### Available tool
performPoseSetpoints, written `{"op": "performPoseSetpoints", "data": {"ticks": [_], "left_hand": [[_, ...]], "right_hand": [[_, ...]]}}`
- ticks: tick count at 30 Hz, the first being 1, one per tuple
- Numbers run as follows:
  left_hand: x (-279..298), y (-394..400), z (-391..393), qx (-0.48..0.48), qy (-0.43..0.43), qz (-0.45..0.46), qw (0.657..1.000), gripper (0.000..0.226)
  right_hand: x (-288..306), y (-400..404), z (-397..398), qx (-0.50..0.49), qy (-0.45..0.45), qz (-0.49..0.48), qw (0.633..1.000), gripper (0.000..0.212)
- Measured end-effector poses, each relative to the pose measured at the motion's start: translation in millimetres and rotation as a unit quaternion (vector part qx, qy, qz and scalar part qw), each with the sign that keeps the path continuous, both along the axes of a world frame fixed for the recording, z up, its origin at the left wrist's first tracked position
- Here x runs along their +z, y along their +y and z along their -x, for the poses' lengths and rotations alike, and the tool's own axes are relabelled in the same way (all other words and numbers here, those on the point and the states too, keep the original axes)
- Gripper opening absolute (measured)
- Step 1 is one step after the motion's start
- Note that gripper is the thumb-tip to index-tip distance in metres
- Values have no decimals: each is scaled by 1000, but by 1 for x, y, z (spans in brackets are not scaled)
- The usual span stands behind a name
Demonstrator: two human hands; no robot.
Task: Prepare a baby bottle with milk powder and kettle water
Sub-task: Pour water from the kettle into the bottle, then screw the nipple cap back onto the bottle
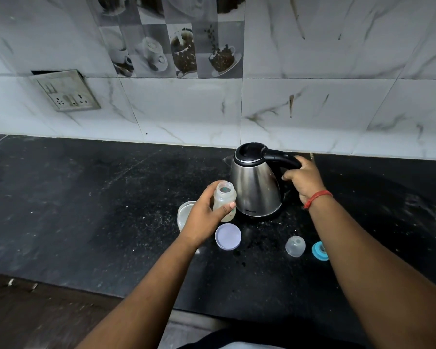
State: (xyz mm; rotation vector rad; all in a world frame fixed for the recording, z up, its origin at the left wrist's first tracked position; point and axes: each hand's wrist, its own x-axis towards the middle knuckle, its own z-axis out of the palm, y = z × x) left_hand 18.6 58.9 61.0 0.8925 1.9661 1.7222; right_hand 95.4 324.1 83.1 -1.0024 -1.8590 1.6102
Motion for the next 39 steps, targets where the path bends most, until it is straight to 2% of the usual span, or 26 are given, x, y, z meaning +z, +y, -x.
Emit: {"op": "performPoseSetpoints", "data": {"ticks": [5, 15, 18, 21, 26, 30, 36, 39], "left_hand": [[2, 3, 0, -1, 5, 0, 1000, 45], [-4, 16, -5, -27, 3, 5, 1000, 46], [-6, 21, -8, -43, 1, 11, 999, 45], [-10, 27, -11, -55, 1, 21, 998, 45], [-16, 39, -18, -71, 9, 33, 997, 45], [-24, 49, -26, -95, 2, 36, 995, 47], [-32, 59, -40, -128, -4, 47, 991, 45], [-36, 63, -46, -140, -9, 46, 989, 45]], "right_hand": [[-5, 15, -3, 11, -5, 10, 1000, 52], [-18, 37, -11, 3, -20, 31, 999, 47], [-15, 40, -14, 21, -67, -2, 998, 51], [-16, 43, -23, -10, -116, -51, 992, 52], [-23, 25, -54, -58, -117, -107, 986, 45], [-45, 13, -82, -4, -122, -154, 980, 36], [-70, 9, -130, 62, -199, -230, 951, 29], [-80, 11, -151, 106, -251, -221, 936, 31]]}}
